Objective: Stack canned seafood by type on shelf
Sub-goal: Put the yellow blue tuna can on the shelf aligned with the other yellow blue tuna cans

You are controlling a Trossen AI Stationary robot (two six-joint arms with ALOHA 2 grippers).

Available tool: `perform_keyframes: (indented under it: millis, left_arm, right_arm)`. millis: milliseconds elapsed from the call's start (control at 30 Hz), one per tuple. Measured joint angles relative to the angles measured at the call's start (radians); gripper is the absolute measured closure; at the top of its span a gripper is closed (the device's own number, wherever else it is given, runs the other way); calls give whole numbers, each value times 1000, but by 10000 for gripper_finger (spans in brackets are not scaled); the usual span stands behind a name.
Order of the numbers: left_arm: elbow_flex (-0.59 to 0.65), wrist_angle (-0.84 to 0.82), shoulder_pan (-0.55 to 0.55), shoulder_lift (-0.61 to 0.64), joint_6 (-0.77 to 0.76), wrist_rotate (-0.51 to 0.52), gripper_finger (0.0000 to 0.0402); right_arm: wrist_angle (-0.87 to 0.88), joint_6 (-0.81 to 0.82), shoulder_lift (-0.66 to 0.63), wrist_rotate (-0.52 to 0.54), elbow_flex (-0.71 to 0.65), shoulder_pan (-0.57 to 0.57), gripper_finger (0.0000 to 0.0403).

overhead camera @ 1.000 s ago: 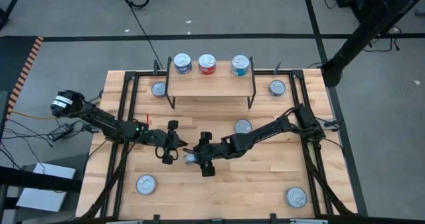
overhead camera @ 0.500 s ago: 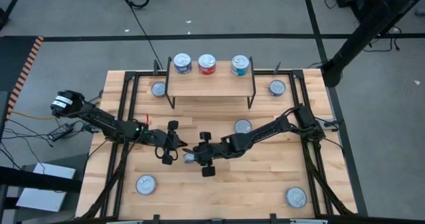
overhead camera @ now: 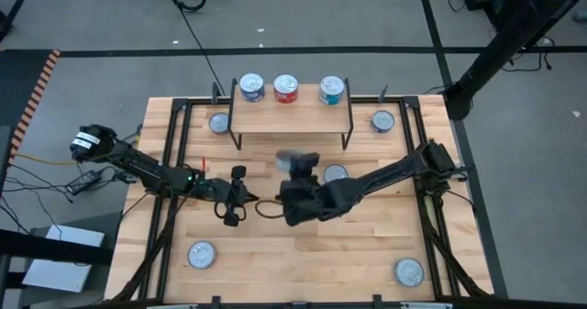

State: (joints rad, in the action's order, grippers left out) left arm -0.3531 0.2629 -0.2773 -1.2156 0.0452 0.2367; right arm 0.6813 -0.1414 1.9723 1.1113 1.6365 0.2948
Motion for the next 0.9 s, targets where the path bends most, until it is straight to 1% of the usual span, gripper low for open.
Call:
perform_keyframes:
  millis: [33,100,233,333,500,633,700,767,900]
  left_arm:
    - [0,0,0,0,0,0,397]
    - [0,1,-1,0,0,0,397]
    - [0,-1,-1,0,-3,0,397]
    - [0,-5,-1,0,-4,0,397]
    - [0,-6,-1,0,-4,0,397]
    - [0,-8,-1,0,-4,-1,397]
    - [0,-8,-1,0,-4,-1,397]
    - [0,-8,-1,0,-5,-1,397]
    - [0,-7,-1,0,-5,-1,397]
  right_arm:
    - [11,-26,-11,54,2,-7,253]
    - [37,-61,-30,105,2,-28,253]
    - [127,-62,-52,125,2,-93,252]
    - [208,-28,-57,137,2,-151,252]
    - [348,81,-48,114,1,-233,251]
    - [439,176,-47,100,0,-271,250]
    - [478,200,-46,65,0,-282,248]
    - [484,226,-46,3,0,-292,242]
    - [493,272,-46,-62,0,-313,215]
